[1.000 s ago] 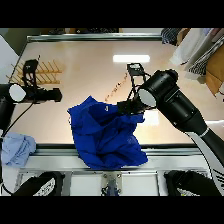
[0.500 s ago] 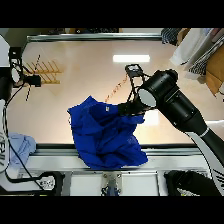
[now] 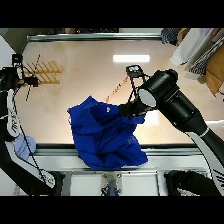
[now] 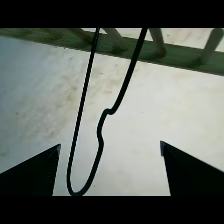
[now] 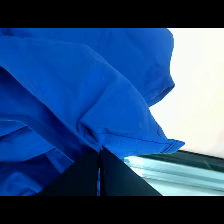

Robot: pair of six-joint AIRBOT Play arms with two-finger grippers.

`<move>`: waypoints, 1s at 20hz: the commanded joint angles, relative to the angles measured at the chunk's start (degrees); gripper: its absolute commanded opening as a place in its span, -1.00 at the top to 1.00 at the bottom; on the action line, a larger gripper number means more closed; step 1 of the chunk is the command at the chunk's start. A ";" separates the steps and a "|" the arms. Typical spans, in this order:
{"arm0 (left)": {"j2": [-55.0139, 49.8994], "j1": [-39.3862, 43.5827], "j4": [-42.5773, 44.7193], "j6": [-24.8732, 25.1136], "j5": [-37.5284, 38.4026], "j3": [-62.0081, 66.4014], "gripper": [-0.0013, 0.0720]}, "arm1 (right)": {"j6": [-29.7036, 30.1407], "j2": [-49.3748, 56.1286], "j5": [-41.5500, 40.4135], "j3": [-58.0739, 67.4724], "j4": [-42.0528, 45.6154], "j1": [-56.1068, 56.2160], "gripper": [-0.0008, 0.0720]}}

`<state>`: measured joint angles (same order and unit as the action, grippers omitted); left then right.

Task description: Fold the clothes and pants, and hang the long-sleeved shirts on hangers.

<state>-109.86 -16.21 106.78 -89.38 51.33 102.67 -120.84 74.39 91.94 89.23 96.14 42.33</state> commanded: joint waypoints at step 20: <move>-14.40 -3.30 6.25 1.53 -0.76 5.75 -0.19 | 0.00 2.10 4.57 -0.07 0.17 -0.02 0.95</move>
<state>-124.03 -19.46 113.36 -87.94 49.78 108.47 -120.81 76.18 95.26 89.19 96.33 42.33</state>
